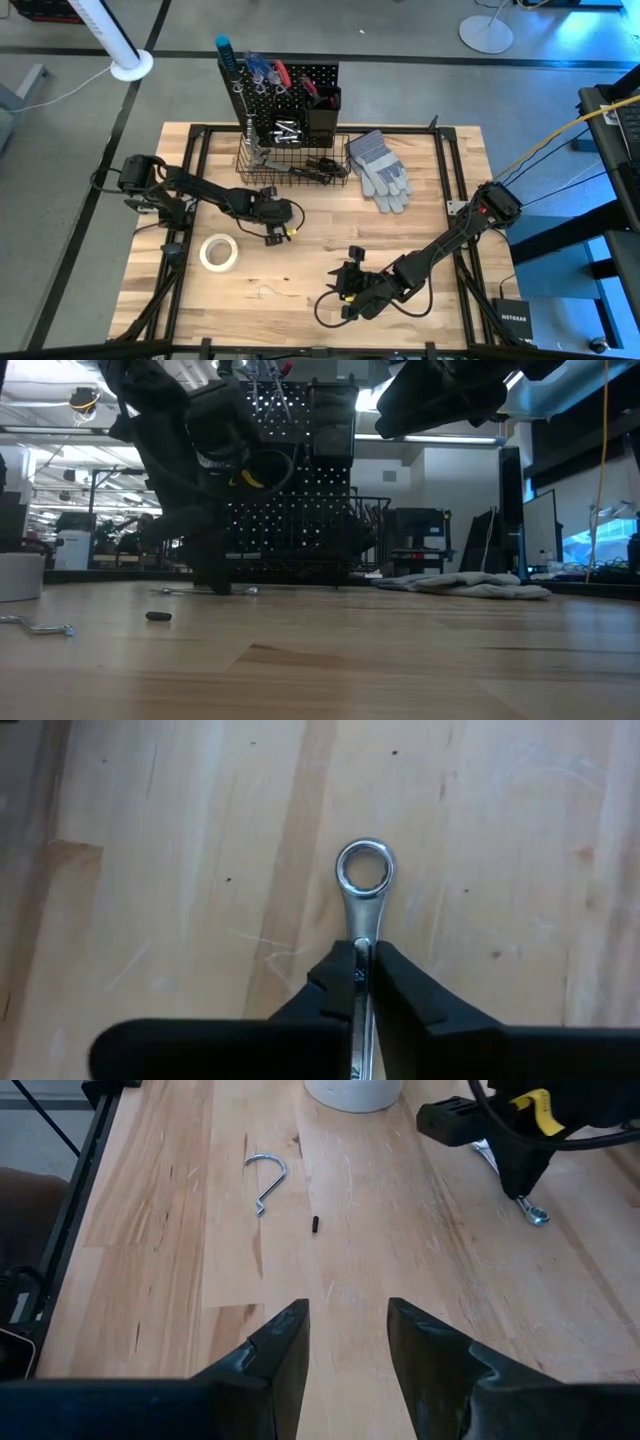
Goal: Hang tools onto peg board
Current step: Hang the wrench on the peg board
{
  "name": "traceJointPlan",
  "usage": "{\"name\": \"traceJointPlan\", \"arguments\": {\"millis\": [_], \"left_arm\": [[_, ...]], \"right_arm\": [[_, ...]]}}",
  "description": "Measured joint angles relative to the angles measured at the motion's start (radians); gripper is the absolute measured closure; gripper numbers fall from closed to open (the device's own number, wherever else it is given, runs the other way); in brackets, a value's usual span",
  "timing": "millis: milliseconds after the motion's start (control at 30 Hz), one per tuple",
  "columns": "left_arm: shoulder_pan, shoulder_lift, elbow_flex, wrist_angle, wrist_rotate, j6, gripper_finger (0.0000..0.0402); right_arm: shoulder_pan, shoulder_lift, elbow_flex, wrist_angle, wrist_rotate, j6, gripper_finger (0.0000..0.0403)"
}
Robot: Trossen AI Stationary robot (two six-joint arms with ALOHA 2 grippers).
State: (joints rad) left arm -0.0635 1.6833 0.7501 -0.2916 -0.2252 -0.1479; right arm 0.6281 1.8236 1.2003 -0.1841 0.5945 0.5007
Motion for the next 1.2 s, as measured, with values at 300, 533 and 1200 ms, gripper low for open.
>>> {"name": "traceJointPlan", "arguments": {"millis": [300, 533, 1200], "left_arm": [[-0.109, 0.005, 0.002, 0.027, -0.057, -0.036, 0.0388], [-0.195, 0.01, 0.048, 0.022, -0.037, -0.021, 0.0397], [-0.262, 0.013, 0.104, 0.004, -0.067, 0.0, 0.04]], "right_arm": [[0.0, 0.0, 0.0, 0.0, 0.0, 0.0, 0.026], [0.0, 0.0, 0.0, 0.0, -0.003, 0.0, 0.026], [-0.124, 0.039, 0.0, 0.031, 0.014, -0.067, 0.026]]}}
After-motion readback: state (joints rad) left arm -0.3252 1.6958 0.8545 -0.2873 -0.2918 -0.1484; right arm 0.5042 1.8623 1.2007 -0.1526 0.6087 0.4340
